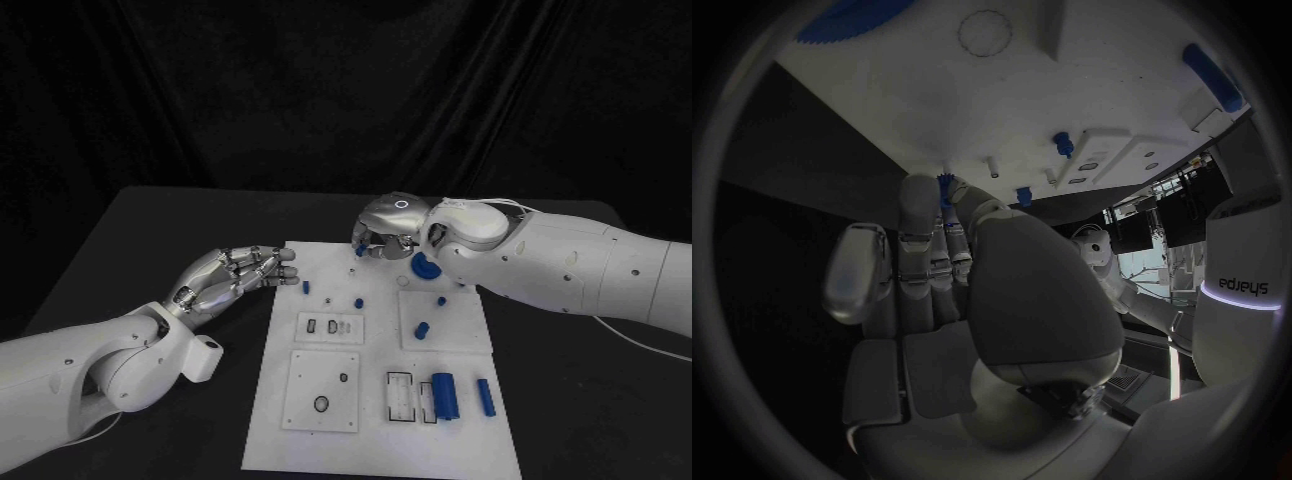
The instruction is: Assemble the parts on the task board
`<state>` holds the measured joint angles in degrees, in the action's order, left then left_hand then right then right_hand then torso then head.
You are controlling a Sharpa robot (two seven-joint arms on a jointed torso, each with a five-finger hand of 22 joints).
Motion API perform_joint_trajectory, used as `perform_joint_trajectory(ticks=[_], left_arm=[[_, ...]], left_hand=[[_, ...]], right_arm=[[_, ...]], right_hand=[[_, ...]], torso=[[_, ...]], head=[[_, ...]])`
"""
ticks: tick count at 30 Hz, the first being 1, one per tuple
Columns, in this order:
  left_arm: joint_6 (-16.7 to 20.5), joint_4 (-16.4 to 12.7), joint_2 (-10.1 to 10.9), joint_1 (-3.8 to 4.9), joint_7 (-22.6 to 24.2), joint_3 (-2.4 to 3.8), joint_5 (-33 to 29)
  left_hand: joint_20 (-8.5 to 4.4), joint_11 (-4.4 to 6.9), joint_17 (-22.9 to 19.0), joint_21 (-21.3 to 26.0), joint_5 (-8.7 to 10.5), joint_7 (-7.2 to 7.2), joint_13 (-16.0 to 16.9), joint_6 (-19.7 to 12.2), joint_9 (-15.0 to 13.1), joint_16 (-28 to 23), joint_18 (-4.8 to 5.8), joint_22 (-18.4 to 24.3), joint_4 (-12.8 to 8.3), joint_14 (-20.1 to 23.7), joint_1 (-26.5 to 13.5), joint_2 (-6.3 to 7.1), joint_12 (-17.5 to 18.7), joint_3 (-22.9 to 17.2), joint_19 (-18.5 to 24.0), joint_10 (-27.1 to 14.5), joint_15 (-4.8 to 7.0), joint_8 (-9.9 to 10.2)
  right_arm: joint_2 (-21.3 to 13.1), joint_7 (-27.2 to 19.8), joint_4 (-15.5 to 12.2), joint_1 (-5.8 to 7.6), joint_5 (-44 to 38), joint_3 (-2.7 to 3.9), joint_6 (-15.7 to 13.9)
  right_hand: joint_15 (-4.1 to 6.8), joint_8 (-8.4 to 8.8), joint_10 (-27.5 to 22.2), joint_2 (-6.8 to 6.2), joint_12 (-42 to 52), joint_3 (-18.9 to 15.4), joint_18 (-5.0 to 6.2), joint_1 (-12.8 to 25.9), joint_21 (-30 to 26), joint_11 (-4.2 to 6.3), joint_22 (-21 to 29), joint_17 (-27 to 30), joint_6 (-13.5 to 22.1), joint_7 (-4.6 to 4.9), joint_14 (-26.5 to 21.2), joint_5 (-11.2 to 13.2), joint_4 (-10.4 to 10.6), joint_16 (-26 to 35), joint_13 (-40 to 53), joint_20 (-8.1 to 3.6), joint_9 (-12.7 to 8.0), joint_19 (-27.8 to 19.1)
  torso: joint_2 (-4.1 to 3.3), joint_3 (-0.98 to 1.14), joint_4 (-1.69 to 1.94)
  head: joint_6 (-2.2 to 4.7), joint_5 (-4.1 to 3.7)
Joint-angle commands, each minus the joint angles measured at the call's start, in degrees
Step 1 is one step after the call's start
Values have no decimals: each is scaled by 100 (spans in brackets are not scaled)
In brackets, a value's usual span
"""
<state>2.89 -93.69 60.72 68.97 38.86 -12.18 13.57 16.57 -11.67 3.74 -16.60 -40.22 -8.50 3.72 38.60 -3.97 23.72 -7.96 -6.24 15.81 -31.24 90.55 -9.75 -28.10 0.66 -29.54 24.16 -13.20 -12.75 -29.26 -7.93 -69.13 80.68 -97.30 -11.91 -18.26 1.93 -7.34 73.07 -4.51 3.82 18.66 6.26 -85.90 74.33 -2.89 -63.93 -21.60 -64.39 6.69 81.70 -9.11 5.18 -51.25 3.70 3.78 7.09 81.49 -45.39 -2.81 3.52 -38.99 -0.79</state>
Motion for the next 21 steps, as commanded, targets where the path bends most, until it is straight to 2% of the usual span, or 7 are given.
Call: perform_joint_trajectory(ticks=[1,6,12,15,21], left_arm=[[-44,-16,-10,14,1309,4,-4],[-44,-4,-15,14,1301,4,-4],[-49,0,-21,14,1295,4,-4],[-57,1,-23,14,1288,4,-4],[-68,1,-21,14,1273,4,-4]], left_hand=[[-12,-13,-2,21,-24,-27,-1,-5,6,-39,57,8,4,54,64,15,37,-22,27,8,1,37],[-13,-14,-2,23,-23,-27,-1,-4,6,-40,57,10,4,58,64,18,41,-39,29,9,2,37],[-13,-14,-2,23,-23,-27,-1,-4,6,-40,57,10,4,58,64,18,41,-39,29,9,2,37],[-13,-14,-2,26,-20,-30,-1,-4,6,-41,56,13,3,60,63,23,45,-58,31,10,3,37],[-13,-14,-2,26,-20,-30,-1,-4,6,-41,56,13,3,60,63,23,45,-58,31,10,3,37]], right_arm=[[29,9,67,-24,33,5,-153],[58,23,107,-32,34,5,-135],[103,33,162,-51,24,5,-132],[127,49,188,-60,6,5,-77],[147,73,203,-82,-10,5,18]], right_hand=[[-1,21,-40,0,-29,38,-95,-54,19,-18,-10,-9,33,15,17,-25,8,-27,-5,5,12,8],[-2,23,-44,-1,-30,39,-100,-52,32,-19,-33,-23,36,17,19,-25,8,-36,-5,6,12,15],[-14,50,-83,-10,-33,52,-104,-45,44,-34,-56,-20,63,30,16,-25,9,-39,-7,17,8,11],[-23,67,-108,-24,-33,52,-106,-22,50,-45,-70,-11,78,40,11,-14,20,-37,-7,26,6,6],[-32,91,-137,-38,-33,58,-107,-7,55,-54,-82,-1,103,49,4,-5,26,-34,-7,35,1,-1]], torso=[[-17,0,29],[-27,-2,54],[-20,3,19],[-7,-2,14],[-8,7,6]], head=[[-4,-22],[-17,-48],[-32,-33],[-53,-26],[-87,-25]])
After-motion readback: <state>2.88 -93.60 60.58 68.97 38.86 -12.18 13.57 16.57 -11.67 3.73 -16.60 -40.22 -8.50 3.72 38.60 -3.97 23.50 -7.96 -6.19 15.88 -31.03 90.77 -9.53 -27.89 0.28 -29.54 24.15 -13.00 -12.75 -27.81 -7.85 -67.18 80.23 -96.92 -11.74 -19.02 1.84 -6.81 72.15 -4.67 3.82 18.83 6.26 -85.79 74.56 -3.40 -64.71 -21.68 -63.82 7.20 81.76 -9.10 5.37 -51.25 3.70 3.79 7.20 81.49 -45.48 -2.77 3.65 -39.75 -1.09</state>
